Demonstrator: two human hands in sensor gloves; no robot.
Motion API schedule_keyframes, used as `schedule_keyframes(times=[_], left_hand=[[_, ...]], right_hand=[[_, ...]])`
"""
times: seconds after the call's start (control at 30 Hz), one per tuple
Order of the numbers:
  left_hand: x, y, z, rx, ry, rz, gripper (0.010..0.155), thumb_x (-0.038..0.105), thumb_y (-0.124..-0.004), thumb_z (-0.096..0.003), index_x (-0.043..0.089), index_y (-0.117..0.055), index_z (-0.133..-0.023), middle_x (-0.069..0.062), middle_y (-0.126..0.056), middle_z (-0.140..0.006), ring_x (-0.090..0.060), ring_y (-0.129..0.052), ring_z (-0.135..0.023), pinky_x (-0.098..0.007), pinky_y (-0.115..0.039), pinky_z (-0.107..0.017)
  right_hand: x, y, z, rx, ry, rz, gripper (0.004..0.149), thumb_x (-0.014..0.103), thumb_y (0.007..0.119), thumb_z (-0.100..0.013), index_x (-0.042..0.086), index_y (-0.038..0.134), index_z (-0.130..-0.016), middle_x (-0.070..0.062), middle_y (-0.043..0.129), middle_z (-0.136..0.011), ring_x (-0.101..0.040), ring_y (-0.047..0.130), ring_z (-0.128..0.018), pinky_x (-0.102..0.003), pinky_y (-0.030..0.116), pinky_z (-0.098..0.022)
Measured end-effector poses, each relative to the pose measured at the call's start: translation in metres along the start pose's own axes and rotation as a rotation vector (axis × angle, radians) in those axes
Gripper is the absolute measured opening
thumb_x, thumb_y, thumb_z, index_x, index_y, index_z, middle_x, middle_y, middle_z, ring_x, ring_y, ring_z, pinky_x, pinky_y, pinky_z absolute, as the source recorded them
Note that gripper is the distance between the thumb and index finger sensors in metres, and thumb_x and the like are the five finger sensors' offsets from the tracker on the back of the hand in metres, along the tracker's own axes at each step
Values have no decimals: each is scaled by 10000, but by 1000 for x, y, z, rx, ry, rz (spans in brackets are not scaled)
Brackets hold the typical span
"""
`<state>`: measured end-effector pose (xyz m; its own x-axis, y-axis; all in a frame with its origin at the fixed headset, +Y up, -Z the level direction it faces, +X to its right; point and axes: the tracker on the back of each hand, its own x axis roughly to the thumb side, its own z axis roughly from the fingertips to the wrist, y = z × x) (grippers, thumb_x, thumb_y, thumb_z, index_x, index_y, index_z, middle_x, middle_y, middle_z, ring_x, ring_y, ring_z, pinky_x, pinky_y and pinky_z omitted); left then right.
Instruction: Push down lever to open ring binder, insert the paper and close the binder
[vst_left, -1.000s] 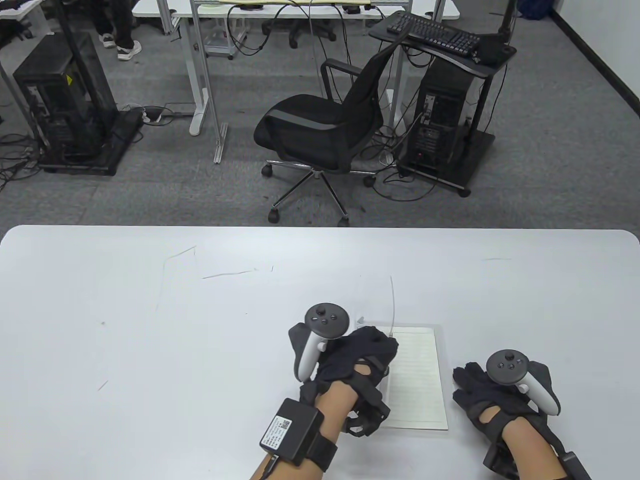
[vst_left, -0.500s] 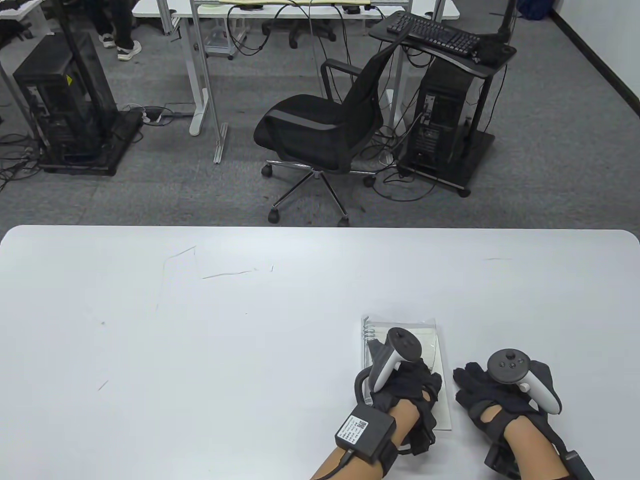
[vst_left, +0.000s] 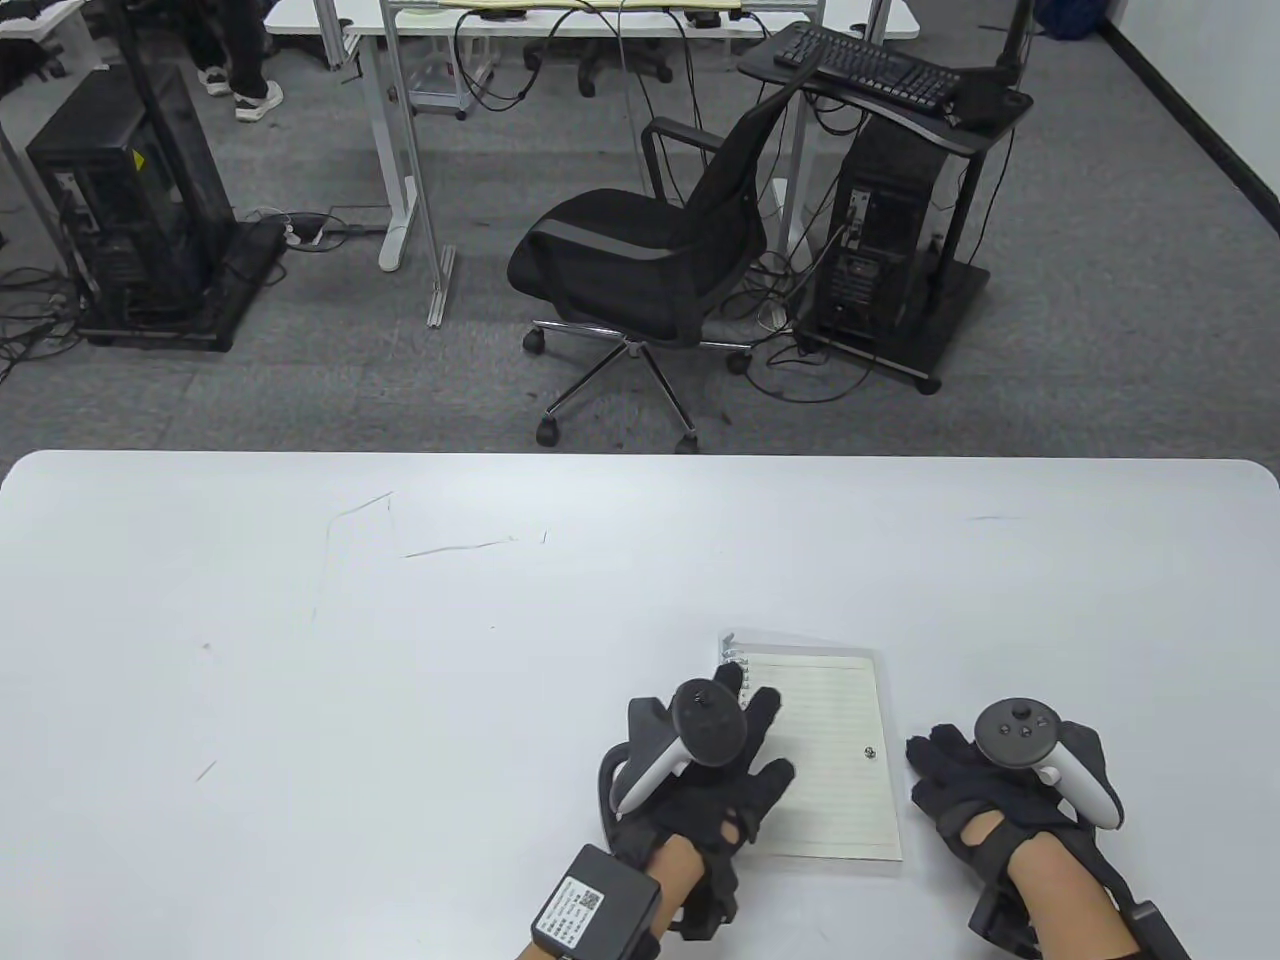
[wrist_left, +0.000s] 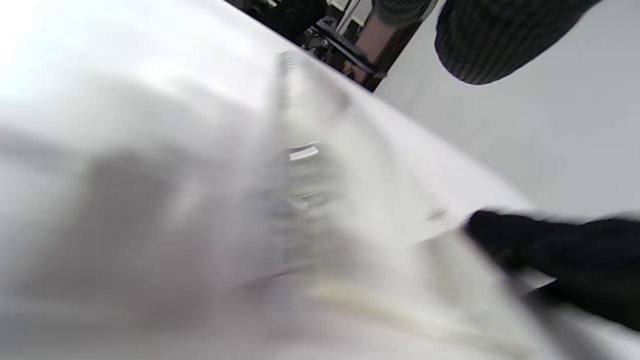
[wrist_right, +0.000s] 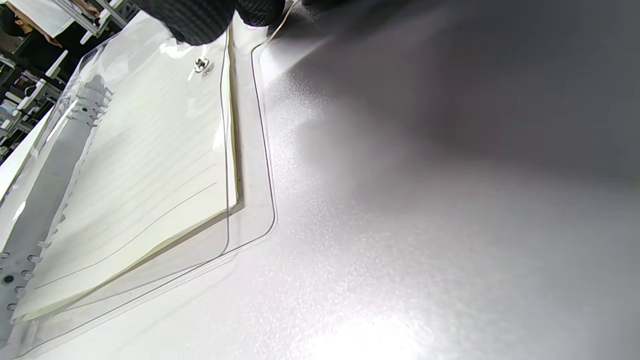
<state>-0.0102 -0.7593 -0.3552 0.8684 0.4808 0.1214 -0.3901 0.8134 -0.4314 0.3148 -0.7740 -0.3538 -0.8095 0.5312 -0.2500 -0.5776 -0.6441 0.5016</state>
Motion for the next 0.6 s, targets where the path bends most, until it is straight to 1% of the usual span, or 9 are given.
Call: schedule_keyframes(times=[0.1, 0.13, 0.17, 0.23, 0.33, 0.37, 0.43, 0.53, 0.6], left_hand=[[-14, -25, -1, -197, 2, 128, 755, 630, -644, -483, 479, -154, -1037, 264, 124, -1064, -298, 162, -1013, -610, -78, -699], [-15, -30, -2, -221, 5, 143, 772, 637, -627, -481, 470, -114, -1034, 260, 163, -1049, -298, 195, -1000, -609, -52, -695], [-14, -35, -3, -216, -7, 136, 783, 636, -630, -477, 474, -88, -1019, 256, 163, -1052, -301, 186, -1005, -606, -52, -695], [-13, -35, -4, -207, -3, 54, 798, 670, -611, -458, 493, -57, -1004, 255, 162, -1059, -300, 178, -1011, -602, -54, -698], [-13, -35, -4, -212, 4, 60, 802, 673, -619, -458, 493, -65, -1009, 237, 137, -1081, -310, 154, -1023, -599, -66, -702], [-13, -36, -4, -214, 4, 56, 804, 677, -613, -458, 490, -58, -1008, 228, 132, -1091, -313, 153, -1023, -596, -62, -701], [-14, -37, -4, -207, 3, 51, 810, 684, -608, -452, 489, -54, -1010, 221, 133, -1094, -317, 151, -1024, -592, -58, -698], [-14, -36, -4, -210, 3, 50, 812, 682, -608, -453, 482, -55, -1014, 215, 134, -1095, -320, 151, -1024, -593, -57, -697], [-14, -36, -4, -209, 4, 47, 812, 683, -608, -451, 482, -57, -1013, 213, 131, -1097, -320, 146, -1026, -593, -60, -697]], right_hand=[[0, 1, 0, -3, -1, 5, 643, 386, 619, -548, 229, 360, -1116, -32, 107, -1186, -371, 8, -1003, -650, 143, -643], [-1, 1, 0, -5, -2, 5, 643, 385, 619, -548, 232, 358, -1115, -29, 105, -1186, -368, 6, -1003, -647, 141, -644], [-2, 2, 0, -9, -5, 3, 644, 386, 620, -548, 235, 356, -1115, -27, 105, -1185, -362, 5, -1004, -643, 138, -644], [-3, 3, 0, -12, -5, 0, 643, 385, 621, -547, 240, 355, -1114, -21, 102, -1185, -358, 0, -1002, -638, 131, -644], [-1, 2, 0, -19, -11, 4, 642, 378, 621, -546, 231, 360, -1114, -35, 108, -1188, -373, 7, -1005, -650, 137, -643], [0, 2, 1, -25, -15, 3, 652, 372, 620, -543, 221, 340, -1112, -52, 113, -1190, -390, 15, -1006, -657, 147, -644], [-1, -5, 6, -38, -29, -43, 686, 367, 615, -540, 242, 238, -1100, -55, 54, -1176, -409, -3, -997, -663, 157, -647], [-14, -23, 19, -146, 10, -90, 694, 353, 623, -540, 208, 249, -1107, -76, 55, -1179, -410, -12, -998, -667, 151, -646], [-22, -25, 20, -169, 78, -80, 694, 347, 630, -537, 181, 272, -1108, -98, 65, -1179, -415, -11, -995, -663, 149, -643]])
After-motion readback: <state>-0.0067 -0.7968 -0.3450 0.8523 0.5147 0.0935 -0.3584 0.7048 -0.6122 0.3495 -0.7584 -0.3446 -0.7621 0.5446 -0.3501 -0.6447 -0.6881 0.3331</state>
